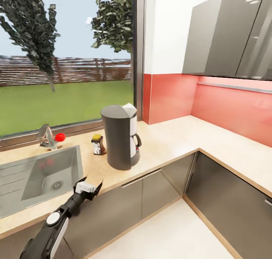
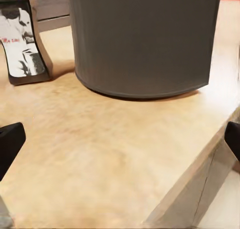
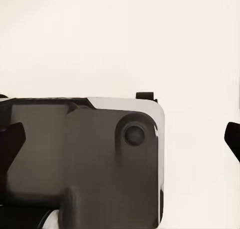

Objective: Set up a coffee station on the kitchen countertop: keep the coffee maker on the countertop, move the bottle of coffee from the kitchen shelf to the counter next to the coffee maker, place a paper coffee filter on top of the coffee maker, put the saucer next to the coffee maker with the coffee cup on the saucer, and place the electric kettle next to the coffee maker.

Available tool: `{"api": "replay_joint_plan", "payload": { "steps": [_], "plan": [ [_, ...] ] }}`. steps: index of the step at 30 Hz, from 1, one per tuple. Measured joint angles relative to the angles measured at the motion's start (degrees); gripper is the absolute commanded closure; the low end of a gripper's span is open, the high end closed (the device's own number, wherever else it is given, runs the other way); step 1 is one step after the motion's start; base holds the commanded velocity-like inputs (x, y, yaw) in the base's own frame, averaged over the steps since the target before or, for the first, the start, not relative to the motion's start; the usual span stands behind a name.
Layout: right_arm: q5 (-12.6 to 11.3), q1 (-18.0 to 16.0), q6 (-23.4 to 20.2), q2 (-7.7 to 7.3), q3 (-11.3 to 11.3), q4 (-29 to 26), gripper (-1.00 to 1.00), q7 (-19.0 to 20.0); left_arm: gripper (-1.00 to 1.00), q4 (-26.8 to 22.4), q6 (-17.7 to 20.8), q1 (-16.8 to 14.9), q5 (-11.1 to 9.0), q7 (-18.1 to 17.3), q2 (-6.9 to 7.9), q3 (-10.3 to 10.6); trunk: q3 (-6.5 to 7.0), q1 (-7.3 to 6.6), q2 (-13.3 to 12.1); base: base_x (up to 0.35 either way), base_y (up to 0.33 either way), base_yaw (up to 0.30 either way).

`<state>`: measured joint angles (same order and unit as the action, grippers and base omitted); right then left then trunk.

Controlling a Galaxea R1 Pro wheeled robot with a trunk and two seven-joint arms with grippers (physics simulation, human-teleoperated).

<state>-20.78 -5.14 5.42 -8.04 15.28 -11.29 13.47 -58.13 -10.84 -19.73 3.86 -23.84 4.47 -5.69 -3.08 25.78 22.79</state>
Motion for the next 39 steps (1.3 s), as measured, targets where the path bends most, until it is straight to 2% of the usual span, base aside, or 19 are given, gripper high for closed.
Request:
{"api": "replay_joint_plan", "payload": {
  "steps": [2, 5, 15, 22, 24, 29, 35, 38, 39],
  "plan": [
    [0.01, 0.0, 0.0, 0.0, 0.0, 0.01, -1.0, 0.0, -1.0, 0.06, 0.07, 0.19, -0.03, -0.2, -0.02, 0.02, 0.0, 0.0, 0.0, -0.235, -0.169, 0.277],
    [0.01, 0.0, 0.0, 0.0, 0.0, 0.03, -1.0, 0.0, -1.0, 0.11, 0.08, 2.16, -0.14, -0.82, -0.11, 0.03, -0.01, -0.01, 0.01, -0.142, -0.079, 0.277],
    [0.02, 0.0, -0.01, 0.0, 0.0, 0.08, -1.0, 0.01, -1.0, 0.11, -1.22, 12.77, -0.39, -1.77, -0.22, 0.11, -0.01, -0.03, 0.01, -0.022, -0.011, 0.277],
    [0.02, 0.02, -0.01, 0.0, 0.03, 0.06, -1.0, -0.01, -1.0, 2.2, -4.96, 19.92, -0.38, -1.72, -0.04, -0.14, -0.03, -0.03, 0.02, -0.001, 0.0, 0.278],
    [0.02, 0.02, -0.01, 0.0, 0.01, 0.07, -1.0, -0.01, -1.0, 4.34, -5.24, 21.23, -0.34, -1.51, 0.1, -0.25, -0.02, -0.03, 0.02, 0.0, 0.0, 0.277],
    [0.02, 0.02, -0.01, 0.0, 0.03, 0.07, -1.0, -0.01, -1.0, 15.21, -5.5, 22.52, -0.07, -1.0, 0.78, -1.15, -0.02, -0.03, 0.02, 0.0, 0.0, 0.214],
    [0.02, 0.02, -0.03, -0.06, 0.0, 0.06, -1.0, -0.01, -1.0, 29.93, -5.42, 22.74, 0.0, 0.79, 3.85, -4.39, -0.03, -0.03, 0.02, 0.0, 0.0, 0.048],
    [0.02, 0.02, -0.08, -0.38, -0.01, 0.11, -1.0, -0.36, -1.0, 37.86, -5.1, 22.73, 0.0, 4.57, 5.57, -6.23, -0.03, -0.03, 0.02, 0.0, 0.0, 0.006],
    [0.02, 0.02, -0.08, -0.51, -0.01, 0.12, -1.0, -0.64, -1.0, 39.05, -5.05, 22.73, -0.02, 5.59, 5.8, -6.41, -0.02, -0.03, 0.02, 0.0, 0.0, 0.003]
  ]
}}
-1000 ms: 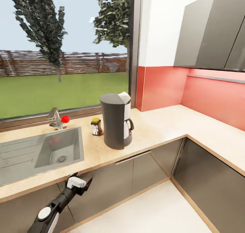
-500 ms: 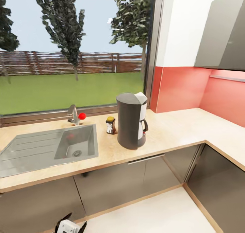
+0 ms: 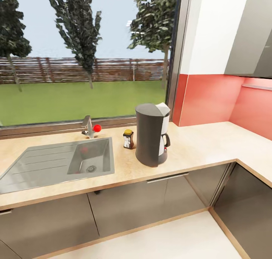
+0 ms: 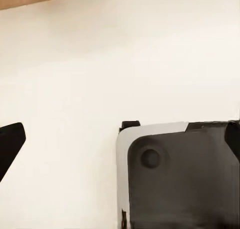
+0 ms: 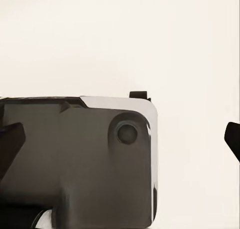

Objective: Set up a coffee station on the kitchen countertop: keep the coffee maker on the countertop, move the bottle of coffee from the kitchen shelf to the counter next to the coffee maker, place a paper coffee filter on top of the coffee maker, put the saucer next to the coffee maker with the coffee cup on the saucer, and place the electric kettle next to the coffee maker.

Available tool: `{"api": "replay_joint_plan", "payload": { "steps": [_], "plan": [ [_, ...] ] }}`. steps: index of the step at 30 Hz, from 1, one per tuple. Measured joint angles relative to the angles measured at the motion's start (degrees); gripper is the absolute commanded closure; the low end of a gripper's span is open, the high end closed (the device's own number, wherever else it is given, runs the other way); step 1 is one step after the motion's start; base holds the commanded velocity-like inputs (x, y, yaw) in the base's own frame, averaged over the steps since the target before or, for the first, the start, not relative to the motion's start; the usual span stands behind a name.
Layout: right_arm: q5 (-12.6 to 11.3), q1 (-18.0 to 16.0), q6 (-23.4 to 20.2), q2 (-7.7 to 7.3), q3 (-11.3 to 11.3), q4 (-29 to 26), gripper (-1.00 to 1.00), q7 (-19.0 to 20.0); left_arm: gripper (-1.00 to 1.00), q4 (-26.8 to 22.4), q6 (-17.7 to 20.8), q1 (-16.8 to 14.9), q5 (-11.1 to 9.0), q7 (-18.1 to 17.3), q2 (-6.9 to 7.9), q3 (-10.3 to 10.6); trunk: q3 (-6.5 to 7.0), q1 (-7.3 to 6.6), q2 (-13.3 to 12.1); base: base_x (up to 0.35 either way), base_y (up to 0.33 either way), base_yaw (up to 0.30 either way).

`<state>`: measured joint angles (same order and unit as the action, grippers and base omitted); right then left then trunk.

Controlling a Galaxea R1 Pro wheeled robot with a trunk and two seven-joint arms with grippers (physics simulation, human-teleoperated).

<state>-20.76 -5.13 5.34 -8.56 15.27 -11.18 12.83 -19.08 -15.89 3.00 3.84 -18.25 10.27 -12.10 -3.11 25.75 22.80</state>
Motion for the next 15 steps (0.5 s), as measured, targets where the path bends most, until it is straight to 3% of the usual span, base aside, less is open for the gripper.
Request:
{"api": "replay_joint_plan", "payload": {
  "steps": [3, 8, 11, 15],
  "plan": [
    [-0.03, 0.0, -0.12, -0.48, 0.02, -0.03, -1.0, -2.89, -1.0, 4.52, 0.19, -0.01, 0.07, 6.06, 0.66, -0.4, 0.0, 0.0, 0.0, 0.0, 0.0, 0.001],
    [-0.11, -0.01, -0.28, -0.56, 0.07, 0.03, -1.0, -11.39, -1.0, 12.83, 0.57, 0.01, 0.2, 18.65, 0.53, 0.0, 0.05, 0.0, 0.01, 0.0, 0.0, -0.064],
    [-0.08, -0.01, -0.33, -0.44, 0.13, 0.05, -1.0, -11.92, -1.0, 14.42, 1.57, -0.02, 0.21, 21.19, 0.36, 0.16, 0.22, 0.0, 0.01, 0.0, 0.0, -0.161],
    [0.05, -0.01, -0.37, -0.2, 0.45, 0.06, -1.0, -12.15, -1.0, 15.29, 7.62, -0.02, 0.17, 25.28, 0.23, 0.23, 0.39, 0.0, 0.0, 0.0, 0.0, -0.076]
  ]
}}
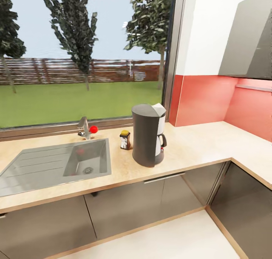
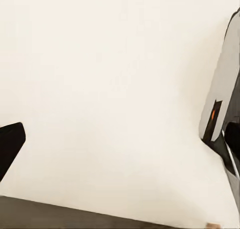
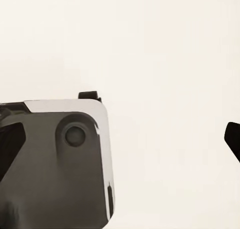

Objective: Set up a coffee station on the kitchen countertop: keep the coffee maker on the countertop, move the bottle of coffee from the kitchen shelf to the counter next to the coffee maker, place a paper coffee filter on top of the coffee maker, put the saucer next to the coffee maker with the coffee cup on the saucer, and place the electric kettle next to the coffee maker.

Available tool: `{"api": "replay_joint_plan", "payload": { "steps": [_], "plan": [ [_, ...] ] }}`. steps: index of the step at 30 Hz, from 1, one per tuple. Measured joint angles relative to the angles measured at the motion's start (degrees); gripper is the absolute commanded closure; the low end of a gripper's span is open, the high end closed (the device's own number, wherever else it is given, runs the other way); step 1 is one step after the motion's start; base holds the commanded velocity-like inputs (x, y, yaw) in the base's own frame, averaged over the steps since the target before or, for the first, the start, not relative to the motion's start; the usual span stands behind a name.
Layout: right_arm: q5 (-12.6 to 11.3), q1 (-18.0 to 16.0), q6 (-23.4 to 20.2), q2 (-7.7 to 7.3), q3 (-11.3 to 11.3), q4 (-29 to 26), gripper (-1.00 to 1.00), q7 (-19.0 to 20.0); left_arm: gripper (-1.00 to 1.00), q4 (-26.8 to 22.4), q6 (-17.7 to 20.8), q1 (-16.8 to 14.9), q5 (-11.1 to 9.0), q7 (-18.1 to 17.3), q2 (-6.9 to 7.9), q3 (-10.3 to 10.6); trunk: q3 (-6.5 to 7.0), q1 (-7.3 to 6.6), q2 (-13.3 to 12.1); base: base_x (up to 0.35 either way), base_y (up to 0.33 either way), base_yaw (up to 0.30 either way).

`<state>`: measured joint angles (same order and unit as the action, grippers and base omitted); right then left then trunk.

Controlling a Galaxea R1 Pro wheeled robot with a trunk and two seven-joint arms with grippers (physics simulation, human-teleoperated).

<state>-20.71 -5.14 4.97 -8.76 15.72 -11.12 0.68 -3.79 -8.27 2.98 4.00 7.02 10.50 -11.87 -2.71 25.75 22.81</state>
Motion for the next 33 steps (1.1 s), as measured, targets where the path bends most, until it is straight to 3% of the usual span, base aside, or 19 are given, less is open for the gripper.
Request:
{"api": "replay_joint_plan", "payload": {
  "steps": [3, 7, 28, 33],
  "plan": [
    [0.0, 0.0, -0.03, 0.08, 0.07, 0.0, -1.0, -0.03, -1.0, 0.12, 2.91, 0.0, 0.03, 1.31, -0.07, 0.01, 0.04, 0.0, 0.0, 0.0, 0.0, -0.019],
    [0.06, 0.0, -0.07, 0.16, 0.16, 0.07, -1.0, 0.0, -1.0, 0.19, 4.08, 0.0, 0.05, 1.8, -0.09, -0.13, -0.01, 0.0, -0.01, 0.0, 0.0, 0.063],
    [0.22, 0.0, -0.1, 0.21, 0.46, 0.18, -1.0, 0.17, -1.0, 0.19, 4.5, 0.0, 0.05, 1.85, -0.11, 0.13, -1.22, 0.0, 0.0, 0.0, 0.0, 0.178],
    [0.51, 0.01, -0.11, 0.19, 0.54, 0.22, -1.0, 2.37, -1.0, 0.06, 4.5, -0.01, 0.11, 1.88, -0.11, 0.0, -1.52, 0.0, 0.0, 0.0, 0.0, 0.188]
  ]
}}
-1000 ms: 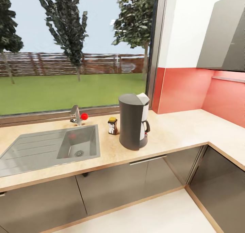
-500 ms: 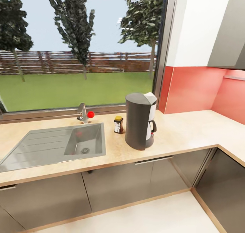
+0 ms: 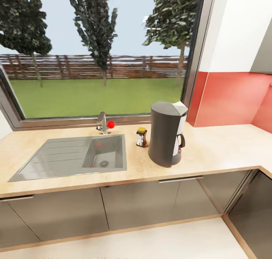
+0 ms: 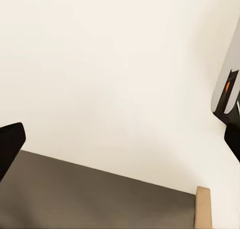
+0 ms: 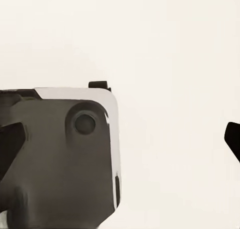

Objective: Set up a coffee station on the kitchen countertop: keep the coffee maker on the countertop, move the bottle of coffee from the kitchen shelf to the counter next to the coffee maker, place a paper coffee filter on top of the coffee maker, put the saucer next to the coffee maker with the coffee cup on the saucer, and place the electric kettle next to the coffee maker.

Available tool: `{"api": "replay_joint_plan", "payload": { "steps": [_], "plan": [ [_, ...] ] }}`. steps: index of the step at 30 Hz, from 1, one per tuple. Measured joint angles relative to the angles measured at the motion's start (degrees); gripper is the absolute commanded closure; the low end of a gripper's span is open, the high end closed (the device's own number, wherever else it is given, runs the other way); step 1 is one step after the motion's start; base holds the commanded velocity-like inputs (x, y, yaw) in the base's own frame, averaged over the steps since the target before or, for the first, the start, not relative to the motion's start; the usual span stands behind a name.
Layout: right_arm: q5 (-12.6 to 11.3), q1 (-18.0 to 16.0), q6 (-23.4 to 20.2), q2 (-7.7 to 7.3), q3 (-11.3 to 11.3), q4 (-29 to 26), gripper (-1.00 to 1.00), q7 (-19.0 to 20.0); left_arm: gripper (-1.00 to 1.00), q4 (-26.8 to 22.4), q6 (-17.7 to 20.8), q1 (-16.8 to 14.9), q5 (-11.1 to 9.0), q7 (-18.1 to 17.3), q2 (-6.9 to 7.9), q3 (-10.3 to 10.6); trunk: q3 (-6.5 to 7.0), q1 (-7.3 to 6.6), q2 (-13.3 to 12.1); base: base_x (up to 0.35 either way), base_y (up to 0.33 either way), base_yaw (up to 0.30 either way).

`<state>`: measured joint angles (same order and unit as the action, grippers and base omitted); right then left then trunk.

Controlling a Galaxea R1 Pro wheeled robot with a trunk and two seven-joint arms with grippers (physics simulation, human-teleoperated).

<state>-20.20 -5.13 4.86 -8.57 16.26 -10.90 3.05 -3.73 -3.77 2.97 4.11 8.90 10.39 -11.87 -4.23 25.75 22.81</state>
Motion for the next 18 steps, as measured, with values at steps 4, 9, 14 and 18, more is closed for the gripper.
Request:
{"api": "replay_joint_plan", "payload": {
  "steps": [4, 9, 14, 18],
  "plan": [
    [0.89, 0.0, 0.0, 0.0, -0.03, 0.02, -1.0, 0.98, -1.0, -0.05, 0.0, 0.0, 0.02, 0.0, 0.0, -0.08, -0.24, 0.0, 0.0, 0.0, 0.0, 0.188],
    [2.11, 0.0, 0.01, 0.0, -0.05, 0.03, -1.0, 1.28, -1.0, -0.11, -0.06, 0.0, 0.02, 0.04, 0.0, -0.1, -0.54, 0.0, 0.0, 0.0, 0.0, 0.188],
    [2.48, 0.0, 0.01, 0.0, -0.05, 0.03, -1.0, 1.35, -1.0, -0.14, -0.2, 0.0, 0.04, 0.02, 0.0, -0.09, -0.85, 0.0, 0.0, 0.0, 0.0, 0.188],
    [2.53, 0.0, 0.01, 0.0, -0.05, 0.01, -1.0, 1.39, -1.0, -0.15, -0.25, 0.0, 0.04, -0.01, 0.0, -0.09, -1.09, 0.0, 0.0, 0.0, 0.0, 0.188]
  ]
}}
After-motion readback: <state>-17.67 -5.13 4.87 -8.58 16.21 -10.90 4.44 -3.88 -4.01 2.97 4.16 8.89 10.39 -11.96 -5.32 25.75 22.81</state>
